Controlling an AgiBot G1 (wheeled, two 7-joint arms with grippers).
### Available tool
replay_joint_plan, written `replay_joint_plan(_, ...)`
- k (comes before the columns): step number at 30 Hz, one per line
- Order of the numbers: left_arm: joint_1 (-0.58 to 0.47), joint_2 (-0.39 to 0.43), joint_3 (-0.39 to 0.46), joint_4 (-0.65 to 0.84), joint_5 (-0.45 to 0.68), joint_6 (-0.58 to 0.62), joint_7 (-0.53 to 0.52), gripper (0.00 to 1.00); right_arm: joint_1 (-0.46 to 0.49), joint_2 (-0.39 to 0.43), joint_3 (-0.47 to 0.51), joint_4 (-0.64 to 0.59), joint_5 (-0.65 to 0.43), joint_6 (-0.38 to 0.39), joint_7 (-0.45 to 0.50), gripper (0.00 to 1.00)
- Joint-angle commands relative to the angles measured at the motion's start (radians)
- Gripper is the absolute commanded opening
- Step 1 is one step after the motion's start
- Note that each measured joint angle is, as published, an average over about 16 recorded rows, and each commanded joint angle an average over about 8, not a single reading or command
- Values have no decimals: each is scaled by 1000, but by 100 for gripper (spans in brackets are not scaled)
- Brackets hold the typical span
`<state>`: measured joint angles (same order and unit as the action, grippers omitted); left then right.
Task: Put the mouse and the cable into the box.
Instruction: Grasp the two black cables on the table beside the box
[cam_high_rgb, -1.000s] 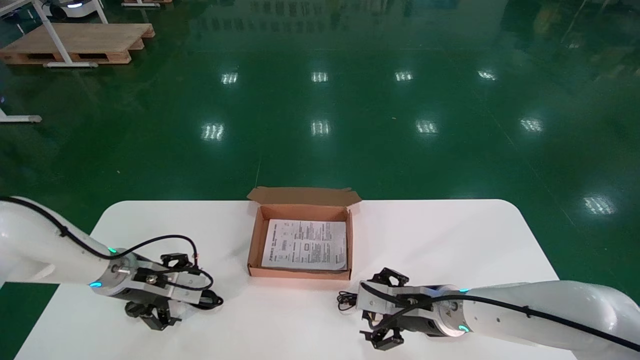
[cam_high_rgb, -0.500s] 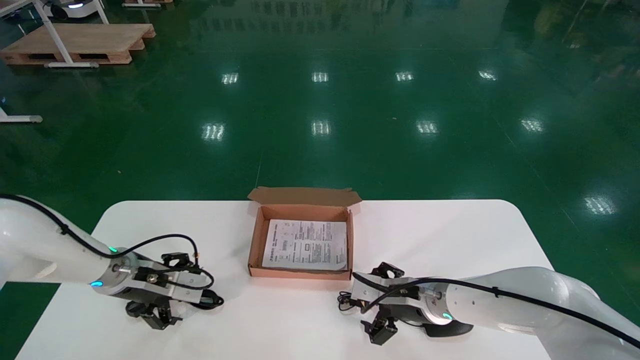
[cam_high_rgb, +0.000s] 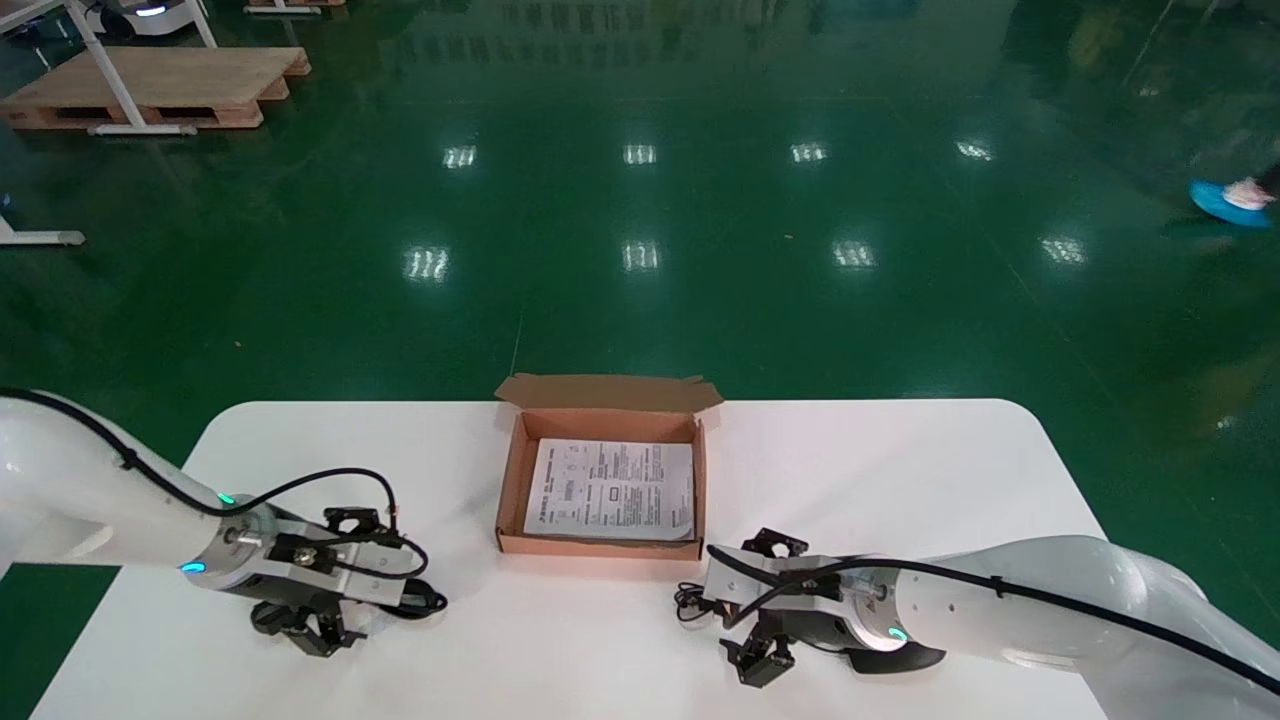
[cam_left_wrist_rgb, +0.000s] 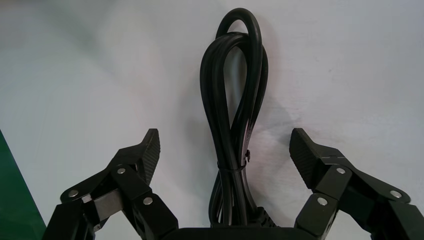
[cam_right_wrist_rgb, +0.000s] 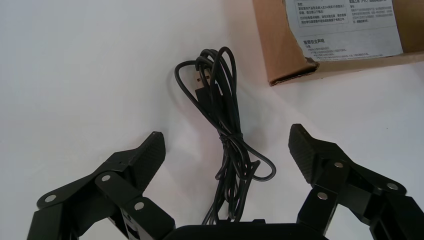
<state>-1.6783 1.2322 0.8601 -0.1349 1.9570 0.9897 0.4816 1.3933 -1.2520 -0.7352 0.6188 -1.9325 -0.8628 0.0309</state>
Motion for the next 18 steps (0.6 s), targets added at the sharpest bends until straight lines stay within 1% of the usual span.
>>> replay_joint_plan(1,0,0,0,-1,0,0,0,0,-1,1,0,3,1,-1,1,0)
replay_joint_plan(18,1,-1,0,-3,1,1,-1,0,-3,5,1,12,3,-3,3,0)
